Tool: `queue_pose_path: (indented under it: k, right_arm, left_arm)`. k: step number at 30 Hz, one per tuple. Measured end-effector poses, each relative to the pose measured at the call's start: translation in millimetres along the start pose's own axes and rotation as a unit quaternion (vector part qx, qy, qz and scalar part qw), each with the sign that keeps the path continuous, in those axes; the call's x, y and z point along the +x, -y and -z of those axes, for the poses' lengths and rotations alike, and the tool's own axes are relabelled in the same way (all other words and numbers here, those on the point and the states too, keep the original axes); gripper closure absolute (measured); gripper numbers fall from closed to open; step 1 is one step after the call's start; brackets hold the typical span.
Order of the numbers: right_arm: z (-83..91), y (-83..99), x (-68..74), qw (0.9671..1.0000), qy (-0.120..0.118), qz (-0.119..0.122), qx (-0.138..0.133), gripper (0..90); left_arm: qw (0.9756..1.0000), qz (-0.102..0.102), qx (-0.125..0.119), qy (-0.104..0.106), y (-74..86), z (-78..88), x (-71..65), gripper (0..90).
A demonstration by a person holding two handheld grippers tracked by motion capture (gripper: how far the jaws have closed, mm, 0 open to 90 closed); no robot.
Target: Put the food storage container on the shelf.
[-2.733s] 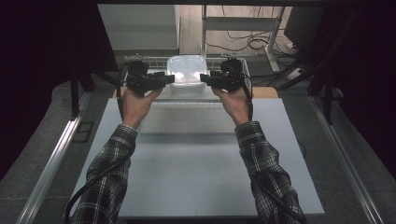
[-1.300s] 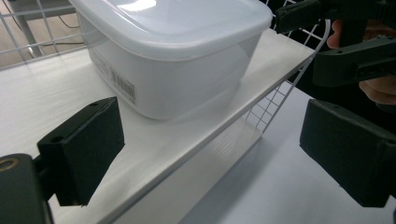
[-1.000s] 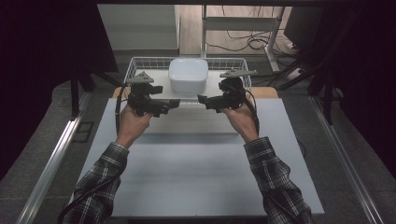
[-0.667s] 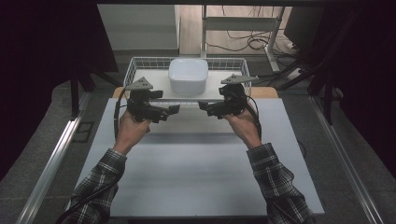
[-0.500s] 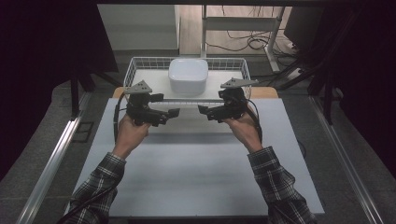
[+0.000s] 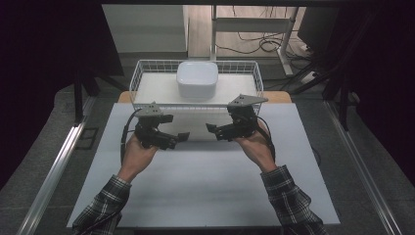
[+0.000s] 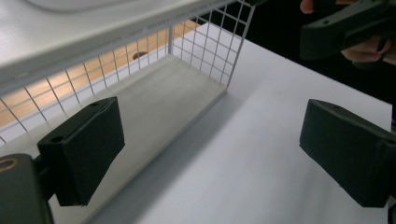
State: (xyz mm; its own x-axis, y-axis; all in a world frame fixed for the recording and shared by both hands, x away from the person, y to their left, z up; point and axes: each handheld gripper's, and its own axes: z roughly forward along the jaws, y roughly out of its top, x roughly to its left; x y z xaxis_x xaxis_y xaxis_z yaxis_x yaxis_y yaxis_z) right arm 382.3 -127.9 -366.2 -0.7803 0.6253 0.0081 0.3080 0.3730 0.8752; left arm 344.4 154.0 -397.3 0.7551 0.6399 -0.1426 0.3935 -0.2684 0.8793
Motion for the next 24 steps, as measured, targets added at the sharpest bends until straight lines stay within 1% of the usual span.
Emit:
queue_pose_path:
  k: [3, 5, 10, 12, 16, 17, 18, 19, 21, 23, 24]
  right_arm:
    - [1.6, 5.5, 4.5, 1.0000, -0.003, 0.005, 0.001, 1.3]
    - [2.4, 9.6, 7.1, 1.0000, -0.003, 0.006, 0.001, 0.3]
    - [3.3, 26.5, 13.1, 0.9999, -0.006, 0.008, 0.005, 0.0]
    - [4.4, 33.9, 14.9, 0.9999, -0.006, 0.009, 0.006, 0.0]
    - [7.6, 47.6, 16.1, 1.0000, -0.008, 0.001, 0.004, 0.0]
    - [10.0, 54.9, 15.7, 1.0000, -0.006, -0.002, 0.002, 0.0]
    - [10.0, 54.9, 15.7, 1.0000, -0.006, -0.002, 0.002, 0.0]
    - [11.0, 58.6, 15.0, 1.0000, -0.007, -0.004, 0.001, 0.0]
    - [12.9, 65.0, 13.4, 0.9999, -0.004, -0.002, 0.010, 0.0]
    - [16.0, 69.3, 12.6, 1.0000, 0.003, -0.002, 0.007, 0.0]
    - [18.1, 72.1, 12.0, 1.0000, 0.001, -0.002, 0.007, 0.0]
  left_arm:
    - [0.9999, -0.009, 0.009, -0.007, 8.8, -1.7, -6.9, 4.8]
    - [0.9998, -0.012, 0.011, -0.009, 13.4, -2.0, -10.2, 4.6]
    - [0.9998, -0.014, 0.008, -0.013, 27.7, -1.3, -18.3, 3.9]
    - [0.9998, -0.011, 0.005, -0.015, 34.0, -0.3, -20.5, 3.5]
    - [0.9999, 0.001, 0.000, -0.012, 48.1, 2.3, -21.9, 2.9]
    - [0.9999, 0.004, -0.001, -0.013, 50.4, 2.8, -21.7, 2.0]
    - [0.9999, 0.008, -0.001, -0.012, 53.0, 3.4, -21.3, 2.0]
    - [0.9999, 0.012, -0.001, -0.012, 55.6, 4.4, -20.9, 1.6]
    - [0.9998, 0.016, -0.005, -0.013, 59.7, 6.4, -20.9, 1.5]
    - [0.9997, 0.022, -0.007, -0.012, 65.1, 8.1, -21.6, 1.5]
    - [0.9997, 0.022, -0.007, -0.013, 67.1, 8.8, -22.1, 1.4]
